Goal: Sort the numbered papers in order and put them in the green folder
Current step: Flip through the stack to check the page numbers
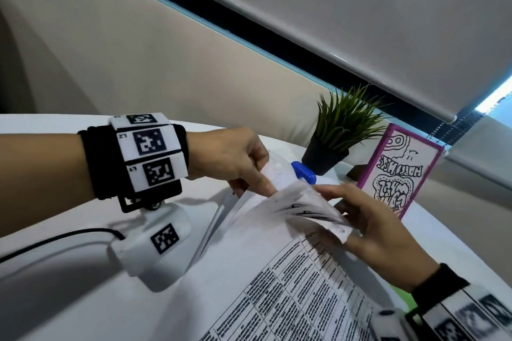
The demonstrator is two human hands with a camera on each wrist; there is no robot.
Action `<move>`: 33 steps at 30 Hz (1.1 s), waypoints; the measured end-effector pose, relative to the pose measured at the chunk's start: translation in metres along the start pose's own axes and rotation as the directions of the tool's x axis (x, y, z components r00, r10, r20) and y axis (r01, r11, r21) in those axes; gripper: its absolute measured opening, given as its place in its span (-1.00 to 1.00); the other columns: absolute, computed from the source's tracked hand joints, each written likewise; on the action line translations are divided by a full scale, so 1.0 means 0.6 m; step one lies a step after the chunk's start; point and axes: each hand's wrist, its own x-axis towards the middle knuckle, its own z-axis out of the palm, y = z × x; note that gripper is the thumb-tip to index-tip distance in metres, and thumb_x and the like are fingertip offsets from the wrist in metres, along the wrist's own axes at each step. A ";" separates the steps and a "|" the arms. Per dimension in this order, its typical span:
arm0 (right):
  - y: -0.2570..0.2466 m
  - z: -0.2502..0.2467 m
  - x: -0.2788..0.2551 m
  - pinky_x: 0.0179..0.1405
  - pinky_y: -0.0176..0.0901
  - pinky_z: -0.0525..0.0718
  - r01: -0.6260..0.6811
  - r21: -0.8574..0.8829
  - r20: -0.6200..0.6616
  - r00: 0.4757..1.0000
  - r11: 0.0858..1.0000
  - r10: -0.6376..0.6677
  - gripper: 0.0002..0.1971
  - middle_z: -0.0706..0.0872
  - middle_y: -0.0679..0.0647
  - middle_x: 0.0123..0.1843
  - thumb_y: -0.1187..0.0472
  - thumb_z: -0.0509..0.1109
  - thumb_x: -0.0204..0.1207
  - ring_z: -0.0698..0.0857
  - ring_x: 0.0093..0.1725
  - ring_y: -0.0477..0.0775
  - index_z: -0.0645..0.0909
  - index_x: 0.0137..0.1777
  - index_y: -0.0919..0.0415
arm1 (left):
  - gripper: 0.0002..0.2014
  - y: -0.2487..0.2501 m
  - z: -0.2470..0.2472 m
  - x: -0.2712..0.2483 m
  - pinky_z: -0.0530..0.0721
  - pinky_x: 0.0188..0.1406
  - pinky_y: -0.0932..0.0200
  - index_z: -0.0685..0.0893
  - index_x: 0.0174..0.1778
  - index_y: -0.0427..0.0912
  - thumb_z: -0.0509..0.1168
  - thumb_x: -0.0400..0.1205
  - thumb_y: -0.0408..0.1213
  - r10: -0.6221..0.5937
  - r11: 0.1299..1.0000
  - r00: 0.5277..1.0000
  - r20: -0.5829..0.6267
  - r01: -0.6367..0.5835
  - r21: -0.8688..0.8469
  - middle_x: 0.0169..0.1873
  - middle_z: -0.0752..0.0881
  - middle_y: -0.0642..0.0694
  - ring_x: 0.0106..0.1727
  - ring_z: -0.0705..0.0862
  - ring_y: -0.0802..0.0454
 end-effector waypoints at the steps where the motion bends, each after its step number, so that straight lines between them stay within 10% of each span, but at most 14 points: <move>1: 0.000 -0.001 0.000 0.01 0.25 0.71 0.012 -0.006 -0.004 1.000 1.000 -0.012 -0.49 0.72 0.05 0.15 0.22 0.61 0.41 0.73 0.00 0.22 0.63 0.35 -0.09 | -0.68 0.001 -0.001 0.000 0.71 -0.33 0.19 0.54 -0.40 -0.35 0.58 0.43 -0.35 0.001 1.000 1.000 0.000 -0.001 -0.023 -0.56 0.61 -0.13 -0.47 0.61 0.00; 8: 0.002 -0.004 -0.003 0.02 0.06 0.66 0.040 -0.076 -0.041 0.998 0.996 -0.043 -0.81 0.71 -0.05 0.08 0.32 0.65 0.35 0.70 0.06 0.07 0.72 -0.19 0.05 | -0.75 -0.004 -0.001 0.003 0.76 -0.33 0.19 0.66 -0.36 -0.23 0.40 0.62 -0.22 -0.088 0.957 0.994 0.069 0.104 -0.270 -0.38 0.78 -0.10 -0.46 0.72 0.04; 17: -0.004 0.001 -0.001 0.41 -0.27 0.48 0.105 -0.036 -0.006 0.994 0.994 -0.106 -0.78 0.69 -0.15 0.38 0.13 0.56 0.45 0.56 0.48 -0.08 0.63 -0.27 0.24 | -0.66 -0.003 -0.004 0.002 0.75 -0.43 0.16 0.68 -0.28 -0.27 0.14 0.77 -0.34 -0.173 0.930 0.980 0.098 0.196 -0.312 -0.40 0.73 -0.15 -0.47 0.74 -0.04; 25: -0.002 0.001 0.004 0.30 -0.22 0.55 0.100 -0.071 -0.022 0.995 0.992 -0.102 -0.79 0.73 -0.06 0.23 0.49 0.58 0.37 0.66 0.33 0.03 0.63 -0.28 0.24 | -0.68 -0.004 -0.001 0.000 0.75 -0.39 0.13 0.67 -0.27 -0.26 0.12 0.75 -0.38 -0.163 0.951 0.981 0.105 0.185 -0.247 -0.40 0.75 -0.12 -0.46 0.72 -0.08; 33: 0.012 0.003 0.010 -0.10 -0.09 0.68 0.058 0.013 -0.054 0.997 0.998 -0.058 -0.69 0.73 0.02 -0.13 0.57 0.53 0.38 0.71 -0.10 0.11 0.60 -0.22 0.13 | -0.61 0.005 0.031 -0.042 0.75 -0.16 0.09 0.74 -0.12 -0.14 0.53 0.42 0.13 -0.014 0.998 0.971 0.240 -0.002 0.066 -0.22 0.81 -0.09 -0.23 0.75 0.10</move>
